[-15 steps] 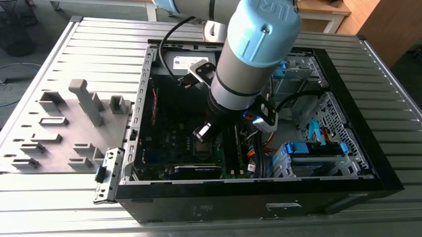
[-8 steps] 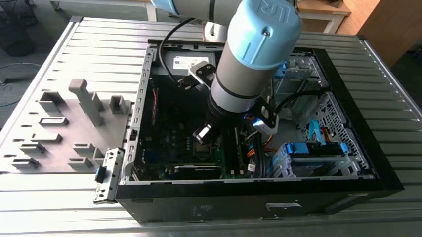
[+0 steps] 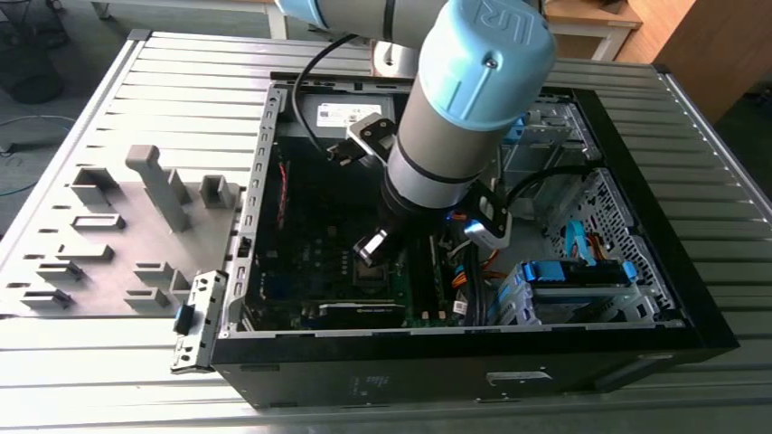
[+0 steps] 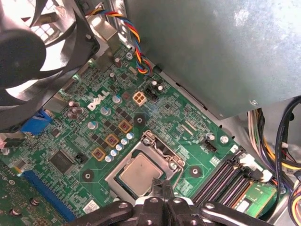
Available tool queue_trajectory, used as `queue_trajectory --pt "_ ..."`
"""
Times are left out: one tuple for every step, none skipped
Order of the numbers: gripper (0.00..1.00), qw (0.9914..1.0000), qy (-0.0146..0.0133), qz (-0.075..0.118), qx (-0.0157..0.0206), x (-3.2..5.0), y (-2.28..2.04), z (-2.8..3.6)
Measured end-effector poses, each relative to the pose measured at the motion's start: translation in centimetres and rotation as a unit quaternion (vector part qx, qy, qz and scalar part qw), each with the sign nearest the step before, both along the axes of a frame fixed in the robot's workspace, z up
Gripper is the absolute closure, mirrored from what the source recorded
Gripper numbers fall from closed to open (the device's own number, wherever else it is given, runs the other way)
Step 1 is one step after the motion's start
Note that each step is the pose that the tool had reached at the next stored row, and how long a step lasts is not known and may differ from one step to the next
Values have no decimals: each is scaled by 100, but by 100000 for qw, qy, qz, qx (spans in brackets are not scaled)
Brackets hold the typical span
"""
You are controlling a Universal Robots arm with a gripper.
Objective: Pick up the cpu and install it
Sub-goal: 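Install the first cpu locking lever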
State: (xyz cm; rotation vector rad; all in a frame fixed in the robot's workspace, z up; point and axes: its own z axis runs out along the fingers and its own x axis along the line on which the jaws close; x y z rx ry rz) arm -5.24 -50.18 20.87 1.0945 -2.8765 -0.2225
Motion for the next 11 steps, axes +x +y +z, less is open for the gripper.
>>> queue_trajectory --pt "89 100000 -3 -24 -2 0 -6 0" --pt "89 100000 0 -30 -7 1 -14 1" --pt "89 100000 1 -49 -14 1 -24 1" --pt "89 100000 2 -66 -19 1 -35 1" --pt "89 100000 3 -91 -16 0 -43 1" --pt "89 100000 5 -110 -25 0 -46 2" --pt "89 100000 7 -113 -25 4 -48 2" --pt "89 100000 8 -119 -22 8 -49 2" --pt "89 100000 6 -132 -16 13 -50 1" --pt "89 100000 7 -150 -16 20 -52 1" --pt "89 100000 11 -167 -25 26 -54 2"
